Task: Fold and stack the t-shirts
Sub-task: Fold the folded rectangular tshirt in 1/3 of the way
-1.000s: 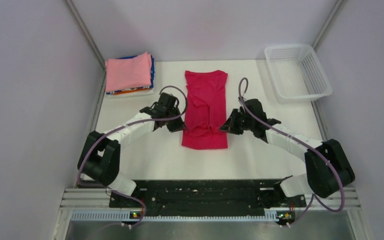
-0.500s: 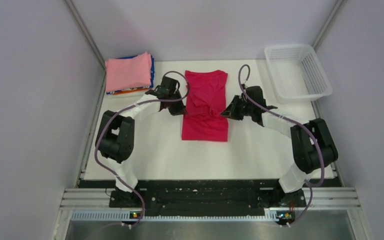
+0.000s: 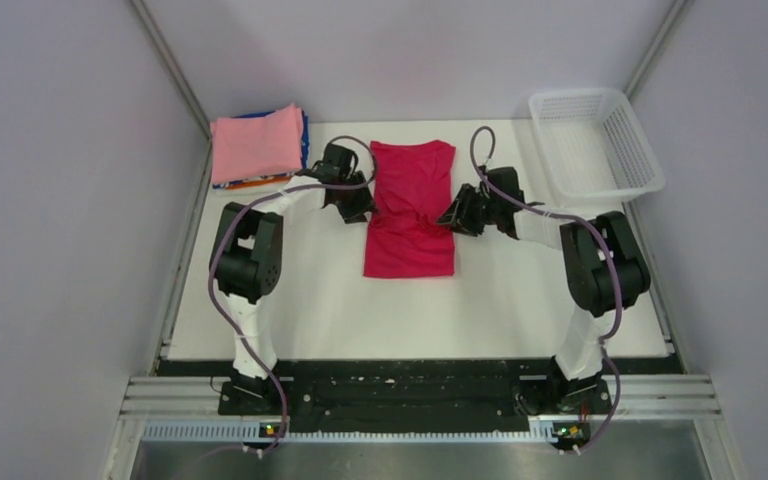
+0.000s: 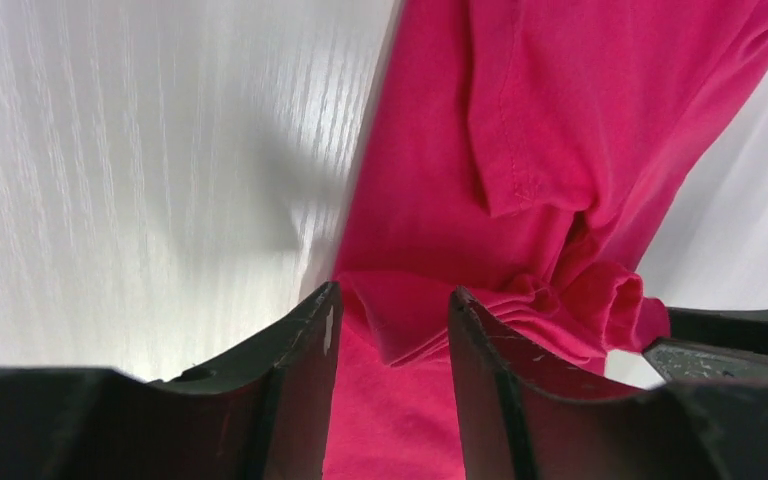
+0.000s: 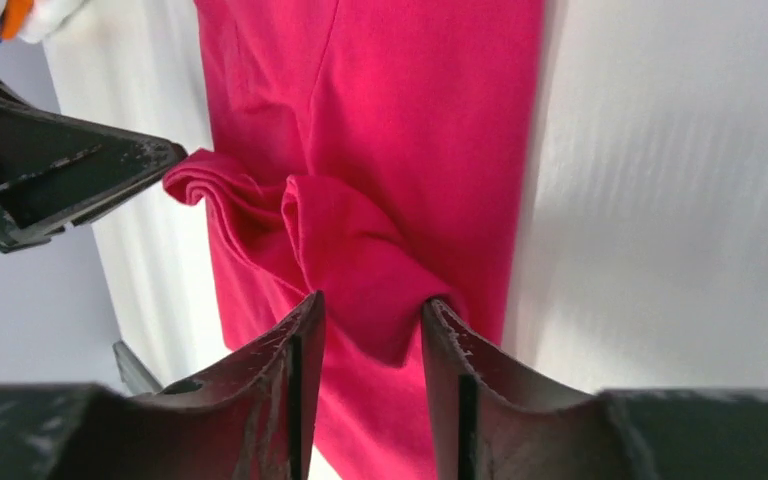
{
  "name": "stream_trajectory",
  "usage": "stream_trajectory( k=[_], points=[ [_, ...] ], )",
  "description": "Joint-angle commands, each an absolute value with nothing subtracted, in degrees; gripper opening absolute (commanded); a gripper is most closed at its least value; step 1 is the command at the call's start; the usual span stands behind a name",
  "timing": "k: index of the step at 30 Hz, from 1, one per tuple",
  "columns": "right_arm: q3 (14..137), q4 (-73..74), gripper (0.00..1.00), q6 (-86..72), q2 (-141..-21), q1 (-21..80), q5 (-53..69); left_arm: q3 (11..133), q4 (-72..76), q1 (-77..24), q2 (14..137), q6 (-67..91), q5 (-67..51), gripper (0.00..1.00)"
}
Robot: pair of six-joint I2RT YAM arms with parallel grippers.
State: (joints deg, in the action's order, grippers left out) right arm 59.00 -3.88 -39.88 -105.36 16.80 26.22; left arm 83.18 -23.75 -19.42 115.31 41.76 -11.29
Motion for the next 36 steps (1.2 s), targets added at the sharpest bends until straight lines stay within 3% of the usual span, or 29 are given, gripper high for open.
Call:
stream_trajectory(
  k=[1, 4, 5, 7, 8, 12, 17, 24, 36],
  points=[
    [63.69, -5.29, 0.45, -38.87, -105.33, 15.26, 22.97, 88.5, -22.23, -18.35, 115.76, 40.81, -12.85, 0.51],
    [65.47, -3.23, 0.69, -38.94, -104.2, 14.66, 21.66, 91.46, -23.53, -18.02, 115.64, 40.83, -12.36, 0.61],
    [65.33, -3.34, 0.82, -38.87, -103.26, 14.65, 21.21, 91.72, -23.86, -18.02, 115.11, 40.85, -12.01, 0.7],
    [63.98, -4.06, 0.98, -38.47, -100.84, 14.62, 20.85, 90.93, -23.68, -18.02, 113.11, 40.5, -11.39, 0.93],
    [63.13, -4.0, 0.99, -38.16, -99.55, 14.63, 20.56, 90.0, -23.55, -18.0, 111.42, 40.27, -11.04, 0.98],
    [57.37, -5.38, 0.99, -35.86, -93.15, 16.2, 21.13, 83.25, -23.15, -18.02, 104.69, 40.01, -11.57, 0.99],
    [57.02, -5.98, 0.99, -30.02, -92.11, 26.13, 23.42, 67.02, -19.45, -18.03, 93.44, 41.29, -11.91, 0.99],
    [66.14, -9.88, 0.99, -29.91, -104.1, 36.58, 27.0, 53.82, -21.22, -18.02, 82.69, 41.93, -3.56, 0.99],
    [90.49, -7.02, 0.99, -28.56, -126.17, 34.36, 22.73, 45.26, -21.72, -18.02, 80.06, 43.56, -6.14, 0.99]
  ],
)
